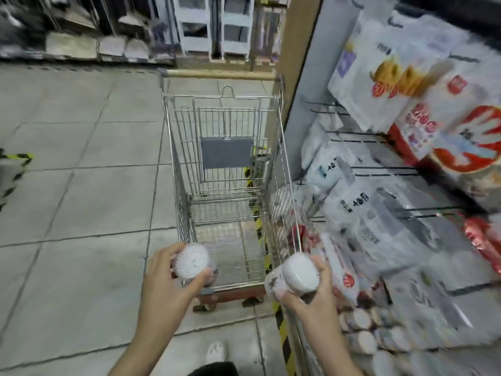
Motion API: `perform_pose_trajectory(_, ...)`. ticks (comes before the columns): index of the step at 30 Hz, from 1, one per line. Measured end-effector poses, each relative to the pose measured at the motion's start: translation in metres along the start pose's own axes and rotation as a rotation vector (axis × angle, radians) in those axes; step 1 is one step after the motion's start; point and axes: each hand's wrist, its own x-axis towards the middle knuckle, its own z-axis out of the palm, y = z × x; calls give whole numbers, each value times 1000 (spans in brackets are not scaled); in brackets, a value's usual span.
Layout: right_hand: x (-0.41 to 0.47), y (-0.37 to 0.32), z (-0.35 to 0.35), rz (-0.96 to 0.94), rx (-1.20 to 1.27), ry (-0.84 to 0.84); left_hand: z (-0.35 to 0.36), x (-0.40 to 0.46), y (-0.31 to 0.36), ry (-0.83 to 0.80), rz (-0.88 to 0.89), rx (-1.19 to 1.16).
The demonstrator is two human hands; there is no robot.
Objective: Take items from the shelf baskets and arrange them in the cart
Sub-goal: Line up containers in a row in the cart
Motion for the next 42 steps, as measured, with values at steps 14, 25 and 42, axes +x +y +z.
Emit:
perform_pose_trajectory(14, 156, 134, 93, 293, -284, -303, 107, 97, -139, -392, -297, 309)
perform_pose_trajectory(25, 218, 277, 150, 505, -566, -725, 161, 120, -219, -703, -443, 795)
perform_pose_trajectory(42, 227, 330, 168, 471, -764, -841, 182, 124, -259, -896, -475, 1179)
